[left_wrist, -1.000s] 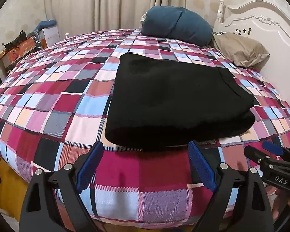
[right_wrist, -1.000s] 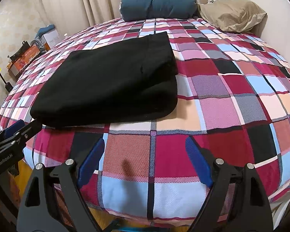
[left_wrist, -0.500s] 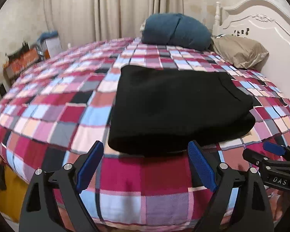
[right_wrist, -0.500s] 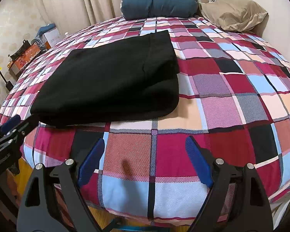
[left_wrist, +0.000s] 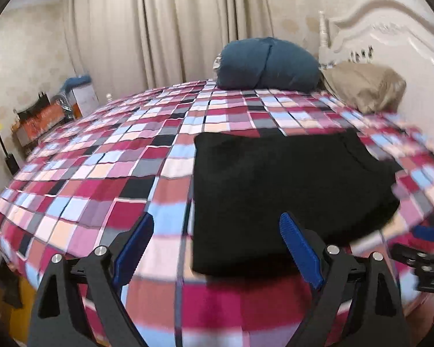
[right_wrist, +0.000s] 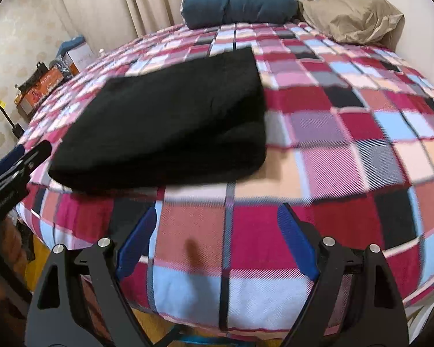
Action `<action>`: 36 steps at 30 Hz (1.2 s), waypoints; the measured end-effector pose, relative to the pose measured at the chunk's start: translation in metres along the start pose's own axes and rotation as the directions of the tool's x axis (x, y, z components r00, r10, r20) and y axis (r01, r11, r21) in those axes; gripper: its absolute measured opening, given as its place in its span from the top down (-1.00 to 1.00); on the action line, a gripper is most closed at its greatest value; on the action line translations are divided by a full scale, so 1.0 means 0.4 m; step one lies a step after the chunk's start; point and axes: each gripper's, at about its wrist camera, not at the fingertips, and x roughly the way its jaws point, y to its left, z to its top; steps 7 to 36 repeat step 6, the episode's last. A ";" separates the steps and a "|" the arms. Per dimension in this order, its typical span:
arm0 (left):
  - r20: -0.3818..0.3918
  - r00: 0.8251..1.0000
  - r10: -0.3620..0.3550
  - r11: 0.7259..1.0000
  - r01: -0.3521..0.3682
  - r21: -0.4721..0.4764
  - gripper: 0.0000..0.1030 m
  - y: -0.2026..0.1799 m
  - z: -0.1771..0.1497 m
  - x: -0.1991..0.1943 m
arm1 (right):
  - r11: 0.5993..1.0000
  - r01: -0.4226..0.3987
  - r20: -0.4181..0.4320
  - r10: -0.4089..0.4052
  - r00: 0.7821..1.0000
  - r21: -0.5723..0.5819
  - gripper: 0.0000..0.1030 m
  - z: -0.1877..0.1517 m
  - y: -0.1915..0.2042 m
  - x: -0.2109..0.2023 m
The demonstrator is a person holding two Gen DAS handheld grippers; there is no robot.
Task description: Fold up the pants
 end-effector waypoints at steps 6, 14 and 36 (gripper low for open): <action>-0.118 0.992 0.039 0.987 -0.057 -0.148 -0.71 0.271 0.149 0.284 | 0.999 0.041 0.155 -0.037 0.987 -0.027 -0.87 0.301 -0.128 -0.003; -0.118 0.992 0.039 0.987 -0.057 -0.148 -0.71 0.271 0.149 0.284 | 0.999 0.041 0.155 -0.037 0.987 -0.027 -0.87 0.301 -0.128 -0.003; -0.118 0.992 0.039 0.987 -0.057 -0.148 -0.71 0.271 0.149 0.284 | 0.999 0.041 0.155 -0.037 0.987 -0.027 -0.87 0.301 -0.128 -0.003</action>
